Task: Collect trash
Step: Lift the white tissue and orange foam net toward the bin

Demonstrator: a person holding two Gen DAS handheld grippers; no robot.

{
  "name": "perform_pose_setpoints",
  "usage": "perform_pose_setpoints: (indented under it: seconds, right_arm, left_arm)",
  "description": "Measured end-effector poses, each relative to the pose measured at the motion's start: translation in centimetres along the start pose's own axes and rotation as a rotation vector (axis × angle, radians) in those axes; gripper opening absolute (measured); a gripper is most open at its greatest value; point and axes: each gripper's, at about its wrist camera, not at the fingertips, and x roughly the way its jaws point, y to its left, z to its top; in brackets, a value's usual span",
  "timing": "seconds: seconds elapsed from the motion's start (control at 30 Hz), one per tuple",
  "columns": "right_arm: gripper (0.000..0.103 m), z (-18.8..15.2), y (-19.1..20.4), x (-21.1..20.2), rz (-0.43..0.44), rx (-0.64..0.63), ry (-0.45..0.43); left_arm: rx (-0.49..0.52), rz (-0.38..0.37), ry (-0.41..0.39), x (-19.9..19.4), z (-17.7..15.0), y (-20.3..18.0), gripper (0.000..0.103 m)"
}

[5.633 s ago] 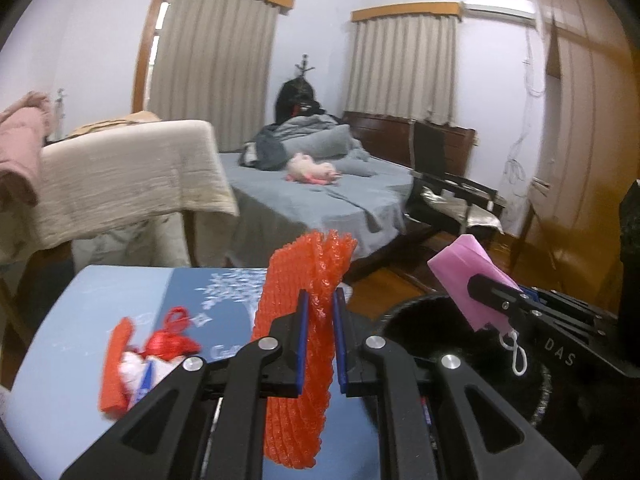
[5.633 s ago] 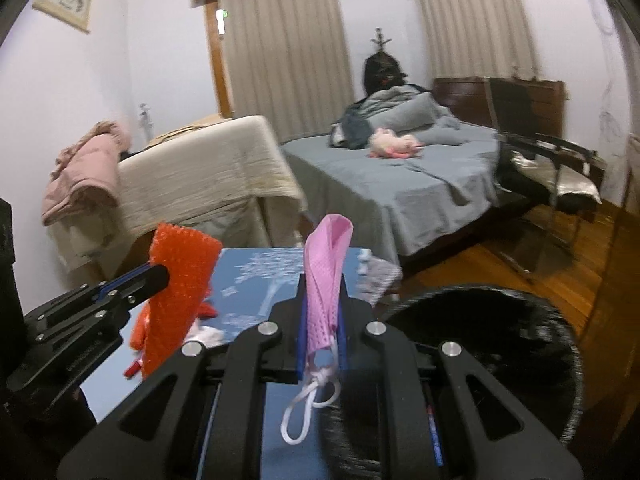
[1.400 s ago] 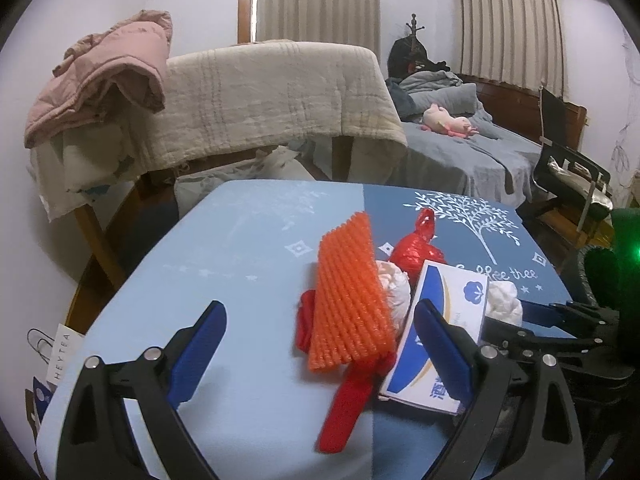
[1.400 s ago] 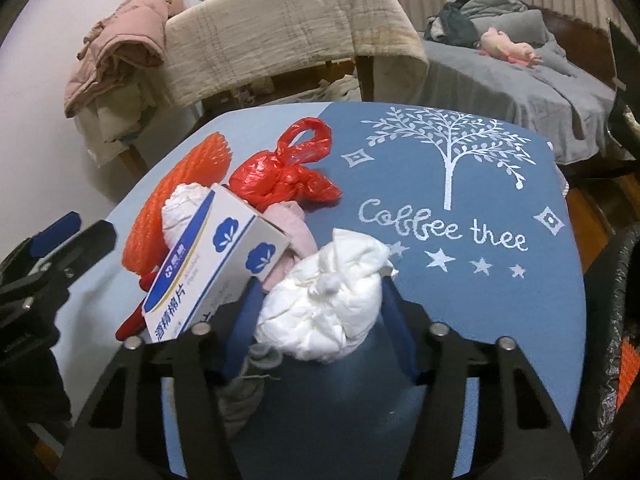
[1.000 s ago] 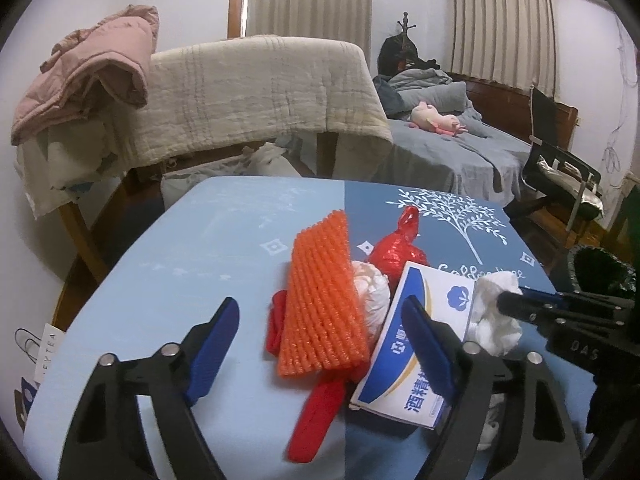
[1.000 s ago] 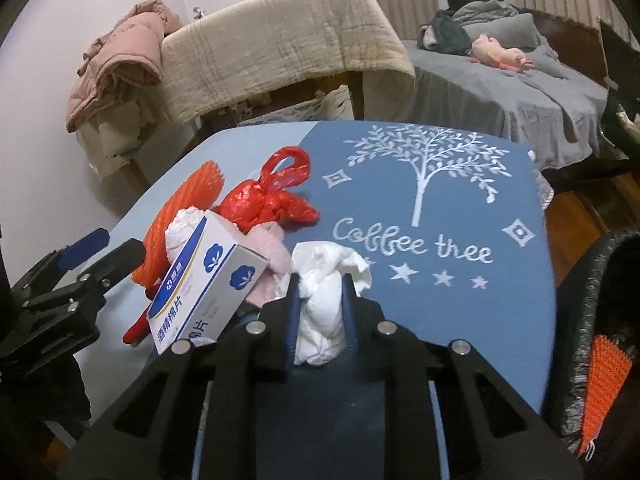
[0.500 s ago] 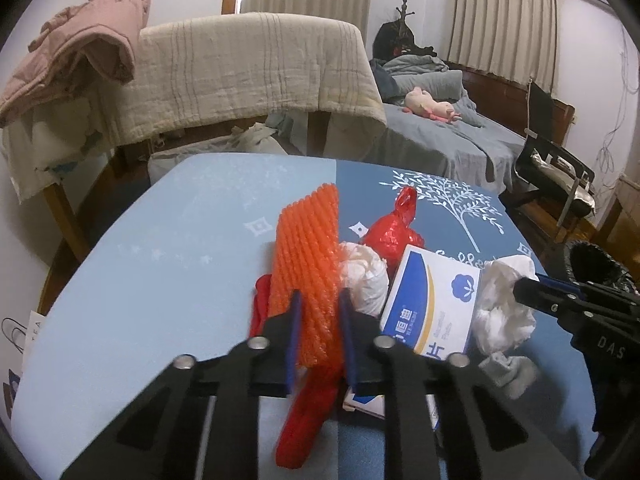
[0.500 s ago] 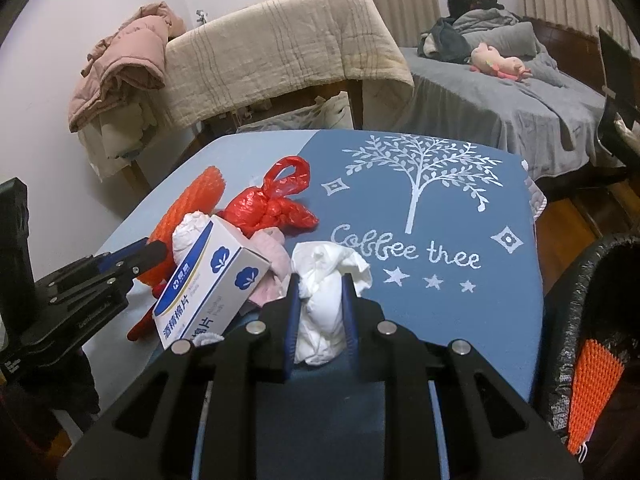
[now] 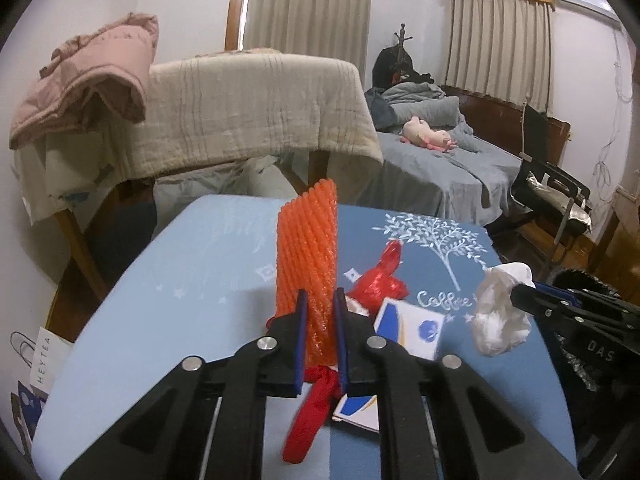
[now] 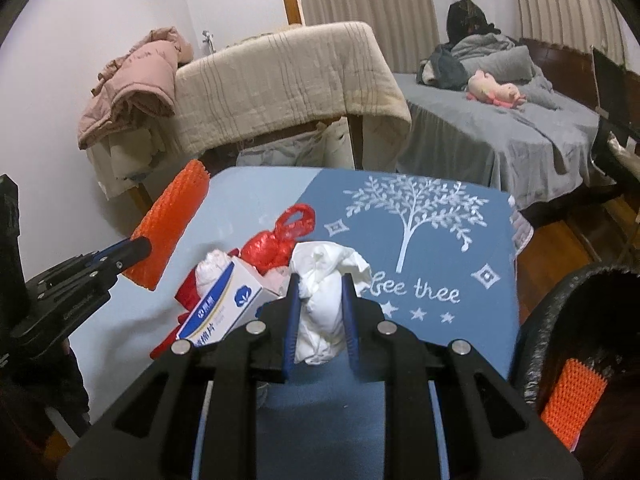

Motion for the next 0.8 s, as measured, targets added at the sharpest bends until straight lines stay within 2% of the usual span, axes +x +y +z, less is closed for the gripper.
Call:
perform_pose_setpoints:
  seconds: [0.27,0.8]
  right_arm:
    - [0.019,0.6,-0.6,-2.7,-0.021,0.008,-0.046]
    - [0.019,0.2,-4.0,-8.8,-0.085,0.048,-0.132]
  left_arm:
    - [0.029,-0.030,-0.028,-1.4,1.1,-2.5,0.012]
    - [0.093,-0.140,-0.060,-3.3,2.3,-9.2,0.012]
